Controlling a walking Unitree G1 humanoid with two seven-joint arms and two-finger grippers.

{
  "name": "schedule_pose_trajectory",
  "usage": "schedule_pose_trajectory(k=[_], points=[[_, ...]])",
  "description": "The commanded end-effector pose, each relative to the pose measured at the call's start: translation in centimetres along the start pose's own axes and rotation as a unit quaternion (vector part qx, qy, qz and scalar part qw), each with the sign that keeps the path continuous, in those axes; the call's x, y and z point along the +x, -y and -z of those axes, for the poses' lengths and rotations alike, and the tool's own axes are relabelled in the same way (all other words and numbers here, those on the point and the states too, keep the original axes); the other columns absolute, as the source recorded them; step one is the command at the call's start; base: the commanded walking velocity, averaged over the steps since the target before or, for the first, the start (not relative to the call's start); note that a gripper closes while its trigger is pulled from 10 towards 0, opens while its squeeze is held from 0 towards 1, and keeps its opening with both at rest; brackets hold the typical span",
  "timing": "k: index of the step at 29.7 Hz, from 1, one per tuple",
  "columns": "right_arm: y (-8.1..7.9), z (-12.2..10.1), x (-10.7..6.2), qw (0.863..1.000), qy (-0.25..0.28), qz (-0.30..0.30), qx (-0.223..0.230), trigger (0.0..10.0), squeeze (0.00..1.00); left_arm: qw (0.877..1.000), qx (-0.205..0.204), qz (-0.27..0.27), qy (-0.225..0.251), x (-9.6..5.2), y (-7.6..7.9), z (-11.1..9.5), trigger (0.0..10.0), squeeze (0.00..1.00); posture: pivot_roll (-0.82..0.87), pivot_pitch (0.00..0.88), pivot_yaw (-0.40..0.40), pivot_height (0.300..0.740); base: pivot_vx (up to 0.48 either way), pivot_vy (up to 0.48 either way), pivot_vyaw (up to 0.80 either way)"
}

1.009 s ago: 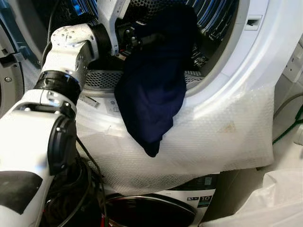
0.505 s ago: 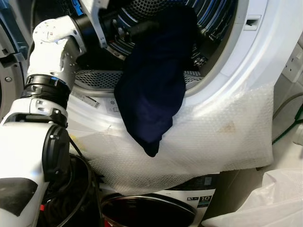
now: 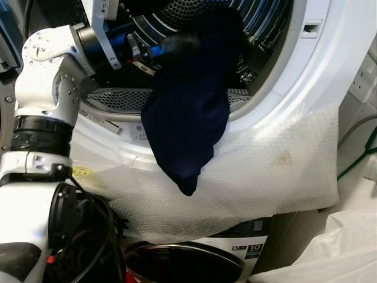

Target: Clothes washing

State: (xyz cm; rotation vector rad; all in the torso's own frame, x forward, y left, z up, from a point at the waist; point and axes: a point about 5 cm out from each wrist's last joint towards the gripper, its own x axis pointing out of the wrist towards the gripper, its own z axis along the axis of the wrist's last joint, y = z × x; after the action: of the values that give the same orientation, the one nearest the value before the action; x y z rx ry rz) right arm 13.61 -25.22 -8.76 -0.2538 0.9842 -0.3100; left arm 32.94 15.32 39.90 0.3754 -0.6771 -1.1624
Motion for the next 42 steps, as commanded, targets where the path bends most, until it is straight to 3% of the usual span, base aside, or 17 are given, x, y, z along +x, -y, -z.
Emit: schedule_pose_trajectory(k=[1, 7, 10, 11, 14, 15, 16, 18, 19, 22, 23, 24, 26, 28, 33, 36, 42], points=[[-0.2, 0.1, 0.0, 1.0, -0.006, 0.001, 0.008, 10.0, 0.0, 1.0, 0.009, 0.024, -0.001, -0.4, 0.6, -0.7, 10.0, 1.0, 0.0, 0.0, 0.048, 0.74, 0.0, 0.0, 0.0], [-0.2, 0.2, 0.0, 1.0, -0.007, -0.001, 0.007, 10.0, 0.0, 1.0, 0.019, -0.006, -0.013, -0.8, 0.6, -0.9, 10.0, 1.0, 0.01, 0.0, 0.043, 0.74, 0.0, 0.0, 0.0], [-0.2, 0.1, 0.0, 1.0, -0.006, -0.001, 0.006, 10.0, 0.0, 0.998, -0.025, 0.057, -0.019, -1.8, 2.9, -0.9, 10.0, 1.0, 0.02, 0.0, 0.041, 0.74, 0.0, 0.0, 0.0], [-0.2, 0.0, 0.0, 1.0, -0.006, -0.002, 0.005, 10.0, 0.0, 0.997, -0.04, 0.066, -0.011, -1.9, 3.3, -0.9, 10.0, 0.0, 0.02, 0.0, 0.042, 0.74, 0.0, 0.0, 0.0], [-0.3, 0.0, 0.0, 1.0, -0.005, -0.002, 0.004, 10.0, 0.0, 0.991, -0.096, 0.094, 0.007, -2.2, 4.6, -0.6, 10.0, 0.0, 0.02, 0.0, 0.038, 0.74, 0.0, 0.0, 0.0], [-0.3, -0.1, 0.0, 1.0, -0.004, -0.003, 0.003, 10.0, 0.0, 0.981, -0.137, 0.137, -0.006, -2.6, 6.4, 0.4, 10.0, 0.0, 0.03, 0.0, 0.037, 0.74, 0.0, 0.0, 0.0], [-0.3, -0.1, 0.0, 1.0, -0.004, -0.003, 0.003, 10.0, 0.0, 0.981, -0.137, 0.137, -0.006, -2.6, 6.4, 0.4, 10.0, 0.0, 0.03, 0.0, 0.037, 0.74, 0.0, 0.0, 0.0], [-0.3, -0.2, 0.1, 1.0, -0.003, -0.004, 0.001, 10.0, 0.0, 0.964, -0.188, 0.186, -0.038, -3.2, 9.2, 1.8, 10.0, 0.0, 0.04, 0.0, 0.032, 0.74, 0.0, 0.0, 0.0], [-0.3, -0.2, 0.1, 1.0, -0.003, -0.004, 0.001, 10.0, 0.0, 0.964, -0.188, 0.186, -0.038, -3.2, 9.2, 1.8, 10.0, 0.0, 0.04, 0.0, 0.032, 0.74, 0.0, 0.0, 0.0], [-0.3, -0.5, 0.1, 1.0, -0.002, -0.005, -0.004, 10.0, 0.0, 0.939, -0.244, 0.238, -0.055, -3.2, 12.5, 2.8, 10.0, 0.0, 0.05, 0.0, 0.024, 0.74, 0.0, 0.0, 0.0], [-0.3, -0.5, 0.1, 1.0, -0.002, -0.005, -0.004, 10.0, 0.0, 0.939, -0.244, 0.238, -0.055, -3.2, 12.5, 2.8, 10.0, 0.0, 0.05, 0.0, 0.024, 0.74, 0.0, 0.0, 0.0], [-0.4, -0.6, 0.1, 1.0, -0.001, -0.008, -0.007, 10.0, 0.0, 0.924, -0.264, 0.266, -0.076, -3.4, 14.0, 3.4, 10.0, 0.0, 0.06, 0.0, 0.021, 0.74, 0.0, 0.0, 0.0], [-0.4, -0.6, 0.2, 1.0, -0.001, -0.008, -0.009, 10.0, 0.0, 0.918, -0.268, 0.279, -0.091, -3.7, 14.7, 3.9, 10.0, 0.0, 0.06, 0.0, 0.021, 0.74, 0.0, 0.0, 0.0], [-0.5, -0.8, 0.2, 1.0, 0.001, -0.009, -0.008, 10.0, 0.0, 0.893, -0.306, 0.305, -0.13, -4.2, 17.7, 6.0, 10.0, 0.0, 0.06, 0.0, 0.021, 0.74, 0.0, 0.0, 0.0], [-0.5, -0.9, 0.2, 1.0, 0.002, -0.007, -0.005, 10.0, 0.0, 0.891, -0.314, 0.274, -0.179, -4.2, 20.1, 8.4, 10.0, 0.0, 0.05, 0.0, 0.024, 0.74, 0.0, 0.0, 0.0], [-0.4, -0.7, 0.2, 1.0, -0.001, -0.004, -0.003, 10.0, 0.0, 0.918, -0.287, 0.198, -0.188, -3.2, 22.1, 10.4, 10.0, 0.0, 0.06, 0.0, 0.029, 0.74, 0.0, 0.0, 0.0], [-0.2, -0.2, 0.1, 1.0, -0.007, -0.002, -0.005, 10.0, 0.0, 0.915, -0.323, 0.167, -0.173, -1.9, 27.0, 10.6, 10.0, 0.0, 0.06, 0.0, 0.034, 0.74, 0.0, 0.0, 0.0]])
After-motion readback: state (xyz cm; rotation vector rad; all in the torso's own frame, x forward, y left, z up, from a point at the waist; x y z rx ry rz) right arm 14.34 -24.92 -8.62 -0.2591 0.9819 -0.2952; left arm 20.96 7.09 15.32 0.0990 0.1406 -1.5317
